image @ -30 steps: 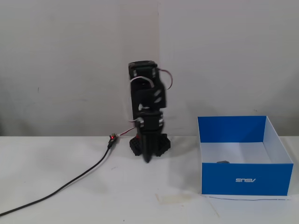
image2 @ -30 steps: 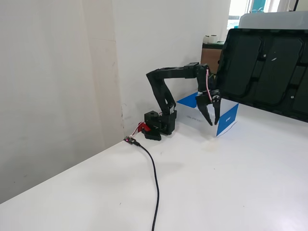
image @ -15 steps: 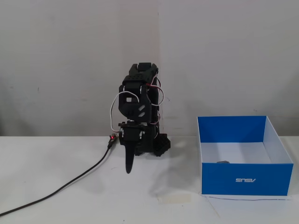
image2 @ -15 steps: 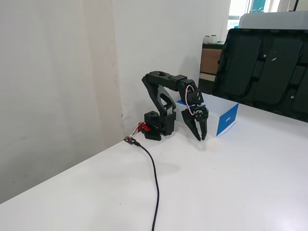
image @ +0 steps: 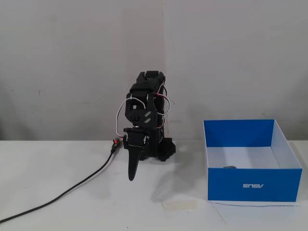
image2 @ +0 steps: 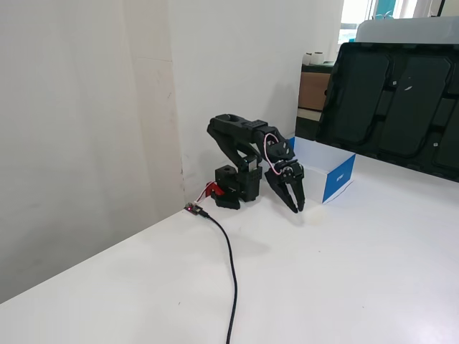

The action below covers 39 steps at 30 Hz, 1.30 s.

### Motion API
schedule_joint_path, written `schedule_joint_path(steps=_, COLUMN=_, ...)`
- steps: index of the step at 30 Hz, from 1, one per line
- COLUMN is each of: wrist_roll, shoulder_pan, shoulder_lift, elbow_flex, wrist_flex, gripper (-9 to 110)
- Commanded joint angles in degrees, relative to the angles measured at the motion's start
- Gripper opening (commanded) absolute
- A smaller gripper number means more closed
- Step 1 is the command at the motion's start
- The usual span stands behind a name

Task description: Pick the gray block and keep it in the box.

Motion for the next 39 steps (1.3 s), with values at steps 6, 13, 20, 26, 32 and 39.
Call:
schedule_joint_path(steps=6, wrist_roll=1.1, shoulder_pan=-0.3, shoulder_lift=11.5, elbow_flex=5.4, wrist_flex=-0.3, gripper=0)
schedule_joint_path(steps=13, wrist_roll=1.1, shoulder_pan=-1.6, shoulder_lift=19.2, elbow_flex=11.0, wrist_flex=2.5, gripper=0)
schedule_joint_path(steps=20, wrist_roll=1.1, shoulder_pan=-2.0, shoulder_lift=32.9, elbow_flex=17.1, wrist_flex=8.0, gripper=0)
schedule_joint_path(steps=26, wrist_roll=1.1, shoulder_pan=-2.5, shoulder_lift=42.4, elbow_flex=20.1, wrist_flex=13.4, gripper=0)
schedule_joint_path(steps=32, wrist_roll=1.1, shoulder_pan=-1.3, shoulder_lift=47.9, elbow_flex=20.8, wrist_flex=16.2, gripper=0)
schedule_joint_path(steps=39, wrist_roll=1.3, shoulder_pan=-0.7, shoulder_lift=48.3, elbow_flex=23.0, wrist_flex=16.0, gripper=0)
